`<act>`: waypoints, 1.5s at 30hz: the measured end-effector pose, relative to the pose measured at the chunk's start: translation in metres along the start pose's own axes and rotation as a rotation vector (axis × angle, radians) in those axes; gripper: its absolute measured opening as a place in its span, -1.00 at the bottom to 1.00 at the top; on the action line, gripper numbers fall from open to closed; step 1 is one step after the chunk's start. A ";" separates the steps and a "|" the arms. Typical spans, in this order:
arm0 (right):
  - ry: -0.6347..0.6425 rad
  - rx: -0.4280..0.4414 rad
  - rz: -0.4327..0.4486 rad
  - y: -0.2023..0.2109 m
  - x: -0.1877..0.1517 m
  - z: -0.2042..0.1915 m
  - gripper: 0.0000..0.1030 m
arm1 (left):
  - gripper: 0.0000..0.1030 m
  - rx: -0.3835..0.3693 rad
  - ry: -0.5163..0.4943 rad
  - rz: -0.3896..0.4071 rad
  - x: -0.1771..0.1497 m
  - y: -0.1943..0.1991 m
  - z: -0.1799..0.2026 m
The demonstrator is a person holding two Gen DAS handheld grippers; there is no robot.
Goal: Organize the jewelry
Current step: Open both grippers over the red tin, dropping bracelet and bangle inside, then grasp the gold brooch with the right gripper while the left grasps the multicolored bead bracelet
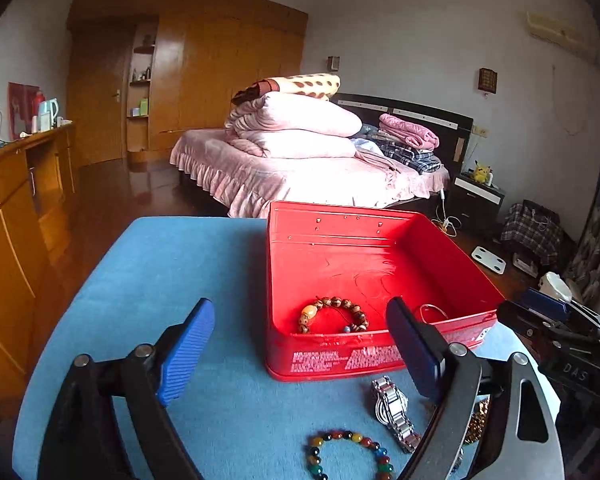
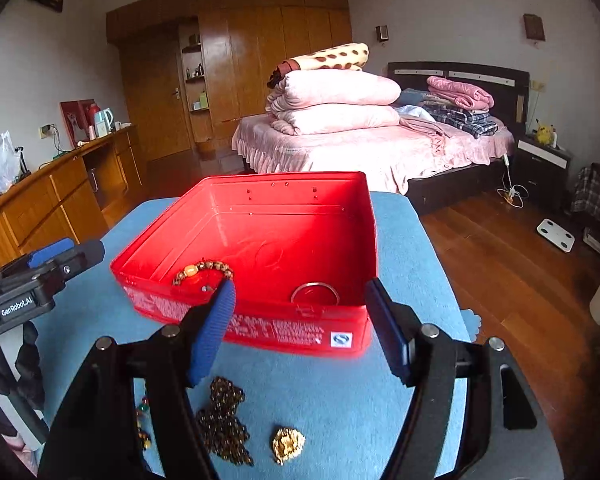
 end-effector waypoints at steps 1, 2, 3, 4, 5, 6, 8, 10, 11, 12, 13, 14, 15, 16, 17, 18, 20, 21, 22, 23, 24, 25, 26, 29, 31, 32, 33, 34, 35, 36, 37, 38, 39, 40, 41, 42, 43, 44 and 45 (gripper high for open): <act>-0.002 0.004 0.001 0.005 -0.002 0.001 0.28 | 0.69 0.009 0.001 -0.009 -0.005 0.003 0.001; -0.007 0.007 0.002 0.010 -0.003 0.003 0.28 | 0.69 0.014 0.004 -0.018 -0.010 0.005 0.002; -0.009 0.007 0.002 0.013 -0.005 0.004 0.28 | 0.69 0.012 0.005 -0.033 -0.014 0.006 0.005; -0.007 0.000 -0.001 0.016 -0.007 0.006 0.28 | 0.69 0.006 0.002 -0.047 -0.018 0.006 0.007; -0.003 -0.009 -0.005 0.018 -0.010 0.008 0.28 | 0.69 -0.003 -0.008 -0.064 -0.021 0.005 0.011; 0.000 -0.016 -0.011 0.019 -0.013 0.009 0.28 | 0.69 -0.009 -0.025 -0.083 -0.025 0.004 0.016; -0.004 -0.020 -0.020 0.024 -0.018 0.012 0.28 | 0.69 0.000 -0.051 -0.117 -0.031 0.005 0.021; -0.017 -0.016 -0.038 0.028 -0.025 0.014 0.28 | 0.69 0.001 -0.050 -0.154 -0.040 0.006 0.022; -0.021 -0.016 -0.045 0.028 -0.027 0.015 0.28 | 0.69 -0.012 -0.038 -0.174 -0.045 0.006 0.023; -0.023 -0.023 -0.053 0.028 -0.029 0.016 0.28 | 0.69 -0.028 -0.018 -0.191 -0.049 0.006 0.023; -0.025 -0.034 -0.061 0.028 -0.032 0.017 0.28 | 0.69 -0.036 0.000 -0.206 -0.053 0.007 0.022; -0.030 -0.039 -0.070 0.027 -0.033 0.018 0.28 | 0.69 -0.034 0.008 -0.219 -0.058 0.007 0.021; -0.036 -0.042 -0.085 0.025 -0.036 0.020 0.27 | 0.69 -0.029 0.010 -0.233 -0.061 0.007 0.020; -0.042 -0.051 -0.101 0.024 -0.039 0.022 0.24 | 0.69 -0.028 0.010 -0.242 -0.063 0.007 0.019; -0.044 -0.060 -0.112 0.023 -0.043 0.023 0.22 | 0.69 -0.029 0.012 -0.252 -0.066 0.006 0.018; -0.042 -0.064 -0.121 0.022 -0.045 0.024 0.21 | 0.69 -0.032 0.017 -0.261 -0.068 0.006 0.018; -0.045 -0.070 -0.145 0.020 -0.050 0.027 0.15 | 0.69 -0.039 0.023 -0.266 -0.070 0.007 0.018; -0.047 -0.070 -0.158 0.018 -0.053 0.029 0.08 | 0.69 -0.035 0.021 -0.270 -0.071 0.007 0.018; -0.048 -0.072 -0.170 0.017 -0.056 0.031 0.07 | 0.69 -0.030 0.020 -0.275 -0.072 0.007 0.017; -0.048 -0.077 -0.179 0.016 -0.058 0.033 0.06 | 0.69 -0.029 0.022 -0.282 -0.075 0.007 0.016; -0.049 -0.081 -0.189 0.014 -0.061 0.034 0.06 | 0.70 -0.029 0.027 -0.289 -0.078 0.007 0.014; -0.051 -0.076 -0.196 0.014 -0.064 0.036 0.06 | 0.70 -0.029 0.034 -0.296 -0.081 0.007 0.013; -0.053 -0.068 -0.204 0.013 -0.067 0.035 0.06 | 0.70 -0.032 0.038 -0.302 -0.084 0.007 0.013; -0.038 -0.062 -0.222 0.011 -0.076 0.031 0.06 | 0.70 -0.020 0.011 -0.321 -0.091 0.004 0.014; -0.028 -0.073 -0.231 0.009 -0.080 0.030 -0.02 | 0.70 -0.018 0.001 -0.338 -0.095 0.002 0.016; -0.028 -0.070 -0.236 0.008 -0.081 0.029 -0.03 | 0.70 -0.023 0.000 -0.341 -0.095 0.001 0.017; -0.030 -0.067 -0.241 0.007 -0.082 0.029 -0.04 | 0.70 -0.028 -0.002 -0.342 -0.095 0.001 0.019; -0.029 -0.069 -0.243 0.006 -0.083 0.028 -0.04 | 0.70 -0.031 -0.005 -0.341 -0.095 0.001 0.020; -0.026 -0.071 -0.244 0.006 -0.083 0.028 -0.04 | 0.70 -0.034 -0.008 -0.342 -0.094 0.001 0.021; -0.023 -0.071 -0.245 0.006 -0.084 0.027 -0.05 | 0.70 -0.039 -0.013 -0.342 -0.094 0.001 0.023; -0.022 -0.071 -0.248 0.005 -0.085 0.026 -0.05 | 0.70 -0.043 -0.017 -0.342 -0.094 0.001 0.025; -0.019 -0.073 -0.251 0.004 -0.086 0.026 -0.05 | 0.70 -0.049 -0.018 -0.343 -0.094 0.000 0.027; -0.016 -0.077 -0.254 0.003 -0.087 0.025 -0.07 | 0.70 -0.054 -0.018 -0.346 -0.095 0.000 0.029; -0.012 -0.079 -0.258 0.002 -0.087 0.025 -0.09 | 0.70 -0.059 -0.019 -0.349 -0.096 -0.001 0.031; -0.008 -0.080 -0.262 0.001 -0.089 0.024 -0.09 | 0.70 -0.062 -0.022 -0.351 -0.096 -0.001 0.033; -0.005 -0.081 -0.266 0.000 -0.090 0.023 -0.09 | 0.70 -0.062 -0.027 -0.353 -0.096 -0.002 0.034; -0.002 -0.085 -0.269 -0.002 -0.091 0.023 -0.09 | 0.70 -0.062 -0.030 -0.355 -0.097 -0.004 0.035; 0.000 -0.089 -0.273 -0.003 -0.093 0.023 -0.10 | 0.70 -0.060 -0.032 -0.359 -0.098 -0.005 0.036; 0.001 -0.090 -0.277 -0.005 -0.094 0.023 -0.11 | 0.70 -0.058 -0.031 -0.368 -0.099 -0.007 0.036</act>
Point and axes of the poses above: each gripper's, at about its wrist camera, not at the fingertips, and y roughly against the way its jaws point, z to its right, x to its top, the point moved 9 cm from there along -y, roughly the way its jaws point, and after that the axes turned 15 degrees about -y, right-handed, at the moved point
